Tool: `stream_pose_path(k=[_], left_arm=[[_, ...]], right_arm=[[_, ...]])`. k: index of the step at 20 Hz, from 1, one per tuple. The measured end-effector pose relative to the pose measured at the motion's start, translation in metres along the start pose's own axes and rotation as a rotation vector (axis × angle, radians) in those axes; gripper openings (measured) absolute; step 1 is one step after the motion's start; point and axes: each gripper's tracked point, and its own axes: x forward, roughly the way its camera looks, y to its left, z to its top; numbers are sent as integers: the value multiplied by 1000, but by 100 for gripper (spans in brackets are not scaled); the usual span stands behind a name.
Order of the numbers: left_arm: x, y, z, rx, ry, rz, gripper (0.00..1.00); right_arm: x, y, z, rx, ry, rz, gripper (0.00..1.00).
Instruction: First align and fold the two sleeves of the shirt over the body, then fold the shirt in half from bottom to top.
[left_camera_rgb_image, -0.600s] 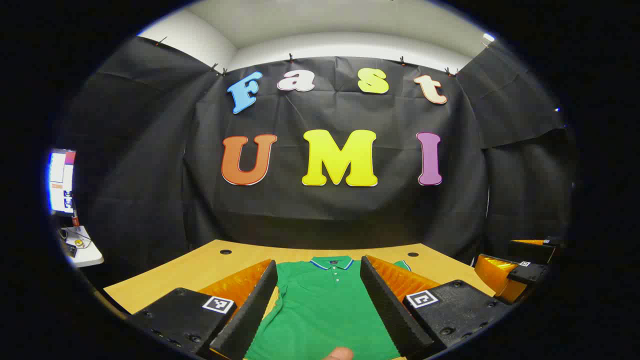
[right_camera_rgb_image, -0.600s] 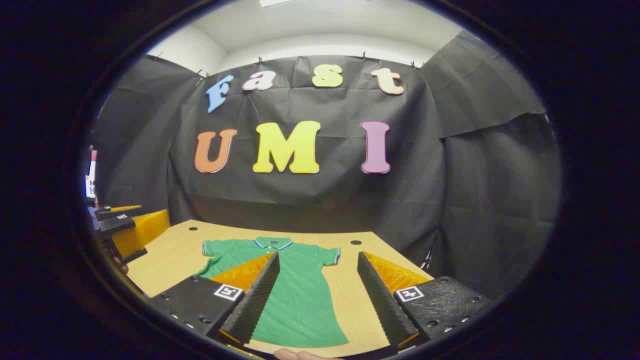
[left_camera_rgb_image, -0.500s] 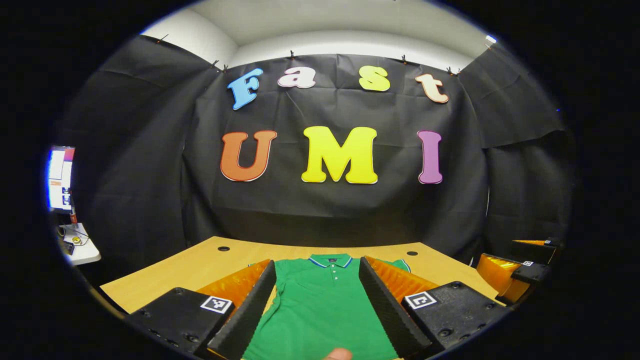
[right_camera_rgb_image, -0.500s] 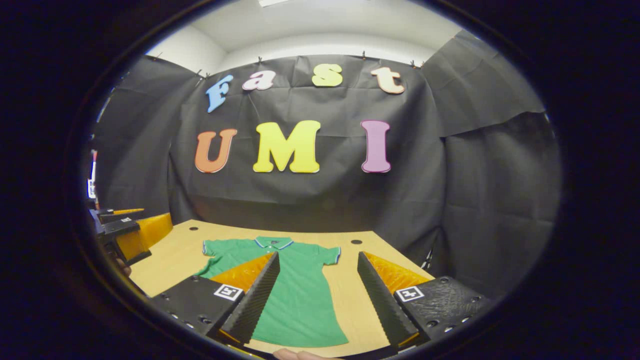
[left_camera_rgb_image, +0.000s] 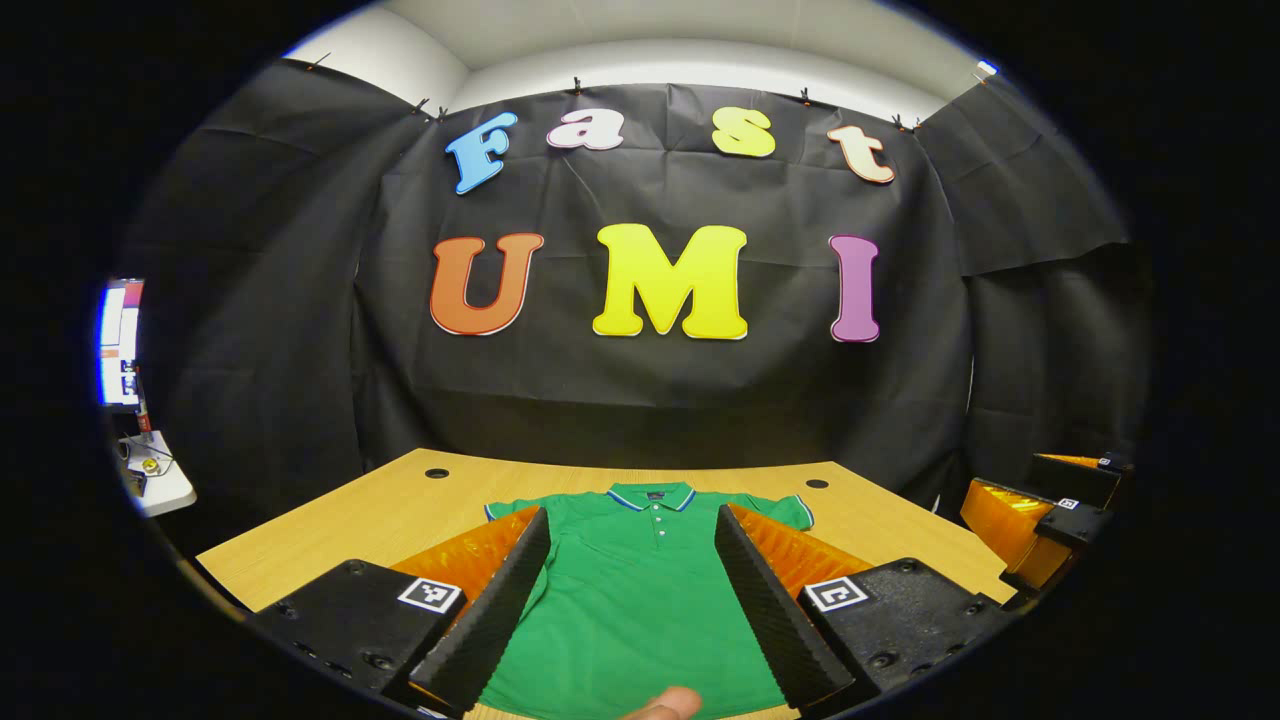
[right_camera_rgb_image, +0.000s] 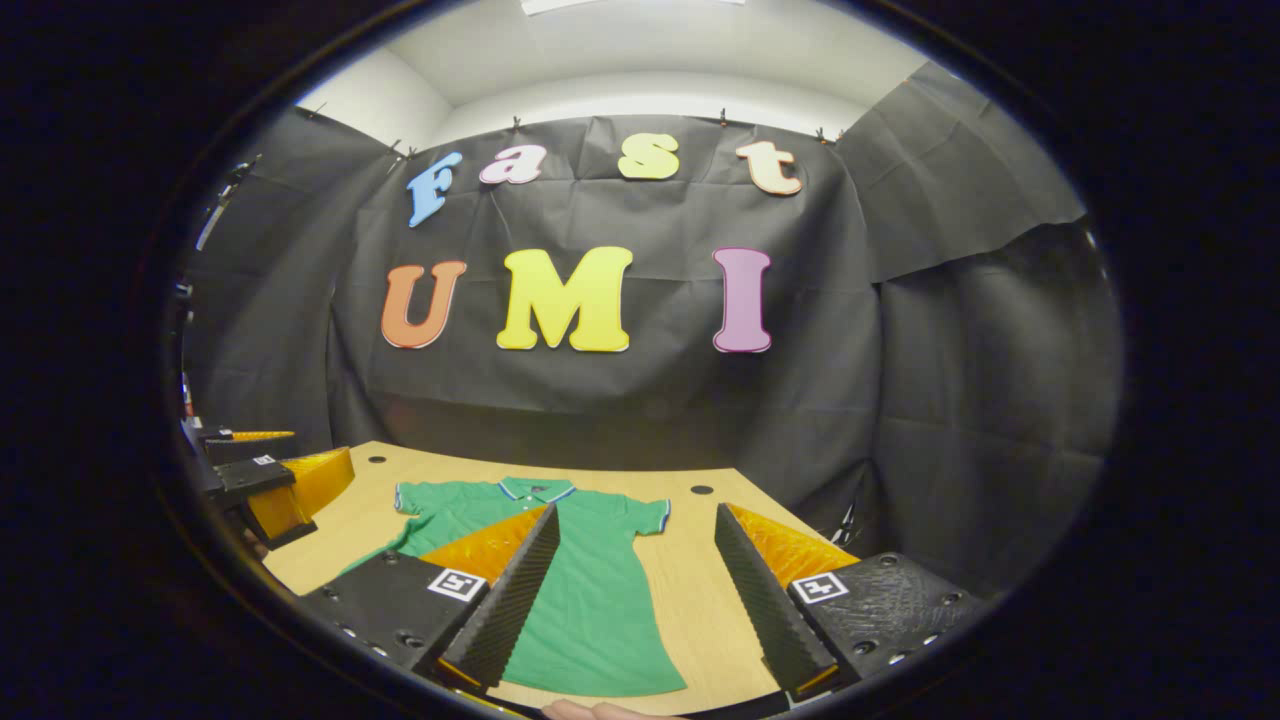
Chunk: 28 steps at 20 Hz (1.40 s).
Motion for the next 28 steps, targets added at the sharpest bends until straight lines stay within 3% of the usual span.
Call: stream_pose_path(k=[9,15,20,23,26,28], left_arm=[[-1,-8,-3,26,5,-5,100],[4,-5,-5,19,15,-1,100],[10,3,-12,14,28,22,100],[19,7,-19,14,46,40,100],[24,4,-23,26,61,36,100],[25,3,-28,31,67,30,100]], right_arm=[[9,3,0,-14,3,-4,96],[41,2,15,-60,-40,-31,95],[107,7,10,-94,-70,-15,96],[167,12,-3,-63,-1,12,95],[225,0,-16,-47,58,-14,93],[260,-10,-35,-18,132,-38,97]])
